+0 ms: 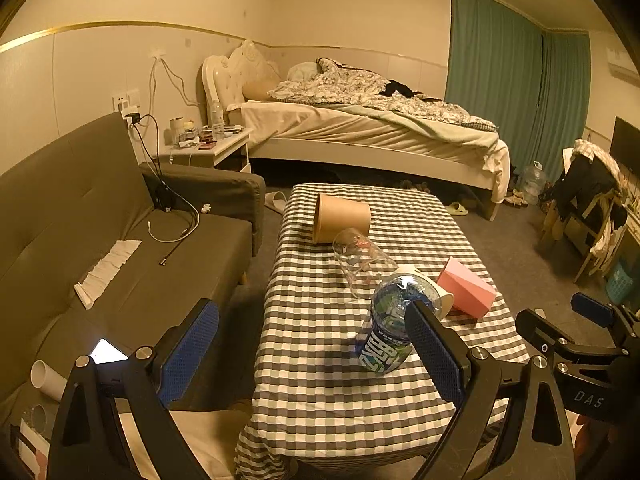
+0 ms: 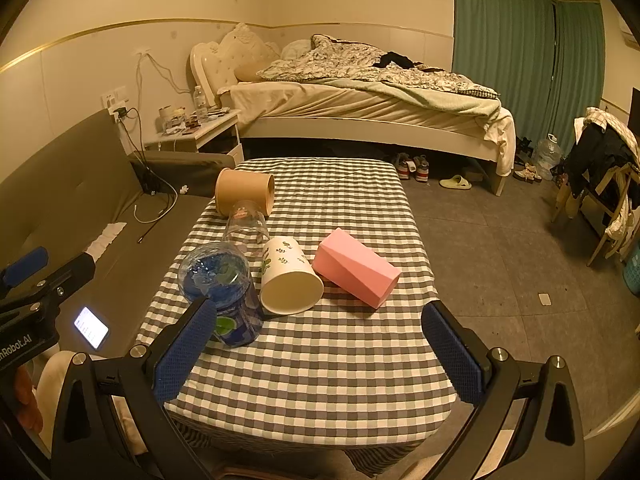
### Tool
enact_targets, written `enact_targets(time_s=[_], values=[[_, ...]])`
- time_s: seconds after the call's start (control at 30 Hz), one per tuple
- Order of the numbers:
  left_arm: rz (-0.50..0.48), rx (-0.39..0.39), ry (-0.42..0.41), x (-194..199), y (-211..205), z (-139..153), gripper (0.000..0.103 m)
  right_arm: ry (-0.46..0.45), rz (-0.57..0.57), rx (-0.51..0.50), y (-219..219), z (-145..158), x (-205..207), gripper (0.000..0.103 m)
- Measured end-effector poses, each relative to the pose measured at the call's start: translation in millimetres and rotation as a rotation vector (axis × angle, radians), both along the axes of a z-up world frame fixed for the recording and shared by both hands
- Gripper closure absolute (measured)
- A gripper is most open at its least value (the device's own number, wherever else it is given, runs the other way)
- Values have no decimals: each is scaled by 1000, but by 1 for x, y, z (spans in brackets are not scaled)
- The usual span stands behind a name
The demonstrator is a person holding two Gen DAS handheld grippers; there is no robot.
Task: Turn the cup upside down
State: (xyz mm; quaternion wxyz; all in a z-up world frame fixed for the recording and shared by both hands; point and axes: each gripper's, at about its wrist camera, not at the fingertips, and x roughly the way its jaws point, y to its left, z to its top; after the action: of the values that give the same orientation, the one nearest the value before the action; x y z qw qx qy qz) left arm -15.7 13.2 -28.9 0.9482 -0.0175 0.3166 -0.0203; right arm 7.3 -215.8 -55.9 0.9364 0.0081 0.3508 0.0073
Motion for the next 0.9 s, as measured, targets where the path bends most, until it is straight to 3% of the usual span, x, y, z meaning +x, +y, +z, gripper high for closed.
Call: enact_targets(time_s=[0.9], values=[[-7,-2,0,-2,3,0,6,9,-3,9,-2,-2,-4,0]])
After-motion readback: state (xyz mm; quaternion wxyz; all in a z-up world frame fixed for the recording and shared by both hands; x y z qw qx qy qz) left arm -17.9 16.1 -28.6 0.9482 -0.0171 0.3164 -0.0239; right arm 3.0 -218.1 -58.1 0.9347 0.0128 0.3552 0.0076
